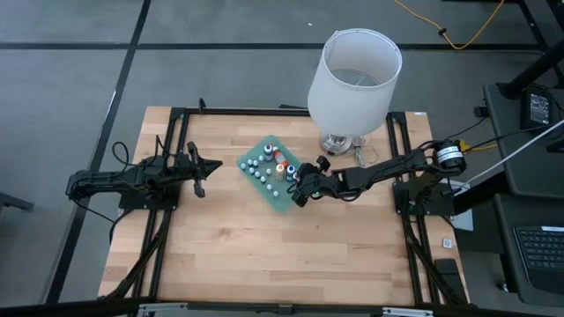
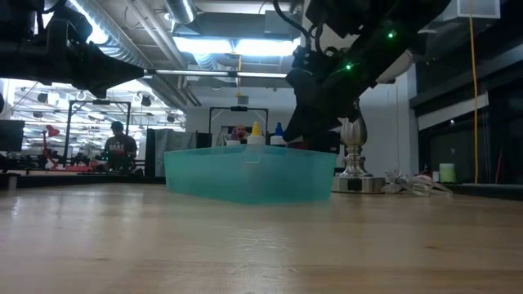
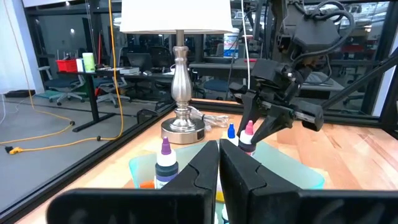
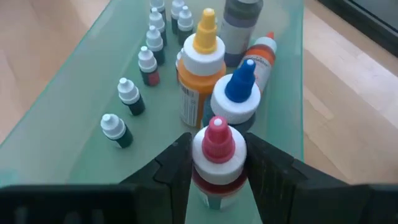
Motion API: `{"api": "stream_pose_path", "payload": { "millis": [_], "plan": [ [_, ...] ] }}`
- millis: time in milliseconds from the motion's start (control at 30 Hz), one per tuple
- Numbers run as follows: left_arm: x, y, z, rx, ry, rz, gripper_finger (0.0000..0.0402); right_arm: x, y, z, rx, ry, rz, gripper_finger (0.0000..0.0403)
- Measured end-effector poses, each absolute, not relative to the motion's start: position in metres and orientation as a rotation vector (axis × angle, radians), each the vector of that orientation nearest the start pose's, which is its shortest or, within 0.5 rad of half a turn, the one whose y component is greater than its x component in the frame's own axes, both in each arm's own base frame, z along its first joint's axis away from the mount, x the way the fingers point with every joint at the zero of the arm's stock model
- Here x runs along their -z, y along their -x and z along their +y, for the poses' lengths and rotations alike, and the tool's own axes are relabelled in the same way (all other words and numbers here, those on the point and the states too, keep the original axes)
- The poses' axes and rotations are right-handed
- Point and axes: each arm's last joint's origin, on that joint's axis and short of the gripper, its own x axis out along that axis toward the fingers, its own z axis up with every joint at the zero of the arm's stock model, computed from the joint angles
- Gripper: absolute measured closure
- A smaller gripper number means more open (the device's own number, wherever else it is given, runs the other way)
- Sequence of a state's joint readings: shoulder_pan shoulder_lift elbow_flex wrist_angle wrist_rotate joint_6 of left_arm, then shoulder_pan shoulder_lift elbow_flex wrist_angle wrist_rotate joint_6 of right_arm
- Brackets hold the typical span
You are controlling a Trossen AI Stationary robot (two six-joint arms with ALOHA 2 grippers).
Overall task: Pick & Place food coloring
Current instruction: Put the large pink food coloring bottle into the green bin, then return to Home Position
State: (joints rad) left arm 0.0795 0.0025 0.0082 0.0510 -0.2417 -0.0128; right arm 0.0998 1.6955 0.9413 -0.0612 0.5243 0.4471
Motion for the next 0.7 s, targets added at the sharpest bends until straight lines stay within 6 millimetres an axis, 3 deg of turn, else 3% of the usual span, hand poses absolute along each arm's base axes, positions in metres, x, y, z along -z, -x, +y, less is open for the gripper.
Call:
{"api": "stream_pose_path", "payload": {
  "millis": [433,700],
  "plan": [
    [-0.171,-0.096,0.015,-0.32,0.017,-0.059,0.0395,-0.181,-0.329,0.017,0.617,-0.152,0.676,0.0154],
    [-0.171,-0.095,0.015,-0.321,0.017,-0.059,0.0389,-0.208,-0.318,0.016,0.592,-0.182,0.626,0.0096]
  ]
}}
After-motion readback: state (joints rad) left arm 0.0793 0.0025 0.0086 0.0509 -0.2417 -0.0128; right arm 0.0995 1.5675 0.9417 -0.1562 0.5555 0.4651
